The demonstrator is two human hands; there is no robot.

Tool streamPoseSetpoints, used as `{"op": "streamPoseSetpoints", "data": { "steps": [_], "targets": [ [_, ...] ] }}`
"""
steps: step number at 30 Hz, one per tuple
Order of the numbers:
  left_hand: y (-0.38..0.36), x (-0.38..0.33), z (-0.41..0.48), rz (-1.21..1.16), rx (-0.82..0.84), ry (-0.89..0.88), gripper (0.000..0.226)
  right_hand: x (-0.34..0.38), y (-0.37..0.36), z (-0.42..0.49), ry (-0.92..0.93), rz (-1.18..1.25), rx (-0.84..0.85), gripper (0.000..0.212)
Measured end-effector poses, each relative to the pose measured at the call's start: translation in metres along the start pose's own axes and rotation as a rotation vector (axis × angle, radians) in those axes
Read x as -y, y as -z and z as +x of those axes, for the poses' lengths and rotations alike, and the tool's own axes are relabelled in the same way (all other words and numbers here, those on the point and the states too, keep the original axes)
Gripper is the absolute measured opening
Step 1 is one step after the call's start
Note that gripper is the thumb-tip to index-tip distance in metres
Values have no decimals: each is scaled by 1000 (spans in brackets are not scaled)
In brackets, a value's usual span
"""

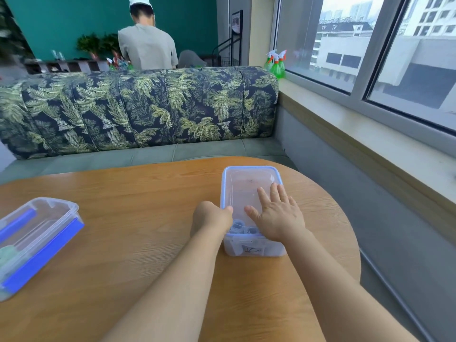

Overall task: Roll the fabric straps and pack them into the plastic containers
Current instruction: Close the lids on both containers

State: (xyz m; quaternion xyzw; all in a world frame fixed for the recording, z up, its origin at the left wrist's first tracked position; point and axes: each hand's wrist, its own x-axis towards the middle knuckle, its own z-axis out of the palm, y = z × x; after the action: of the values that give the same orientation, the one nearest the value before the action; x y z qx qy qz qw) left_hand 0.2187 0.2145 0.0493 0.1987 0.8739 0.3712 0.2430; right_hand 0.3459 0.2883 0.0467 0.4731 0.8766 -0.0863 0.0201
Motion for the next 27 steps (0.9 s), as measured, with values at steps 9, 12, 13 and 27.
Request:
{"op": "streamPoseSetpoints", "data": {
  "steps": [9, 12, 13, 27],
  "targets": [
    [13, 4, 3, 13, 94, -91, 39, 1, 0, 0, -2, -16, -6, 73],
    [24, -1, 9, 106, 190, -136, 36, 1, -1, 0, -2, -18, -11, 73],
    [26, -1, 12, 116, 210, -146, 35, 1, -1, 0, -2, -18, -11, 73],
    [18, -6, -14, 419, -25, -198, 30, 0, -1, -2, -3, -9, -22, 73]
  ]
}}
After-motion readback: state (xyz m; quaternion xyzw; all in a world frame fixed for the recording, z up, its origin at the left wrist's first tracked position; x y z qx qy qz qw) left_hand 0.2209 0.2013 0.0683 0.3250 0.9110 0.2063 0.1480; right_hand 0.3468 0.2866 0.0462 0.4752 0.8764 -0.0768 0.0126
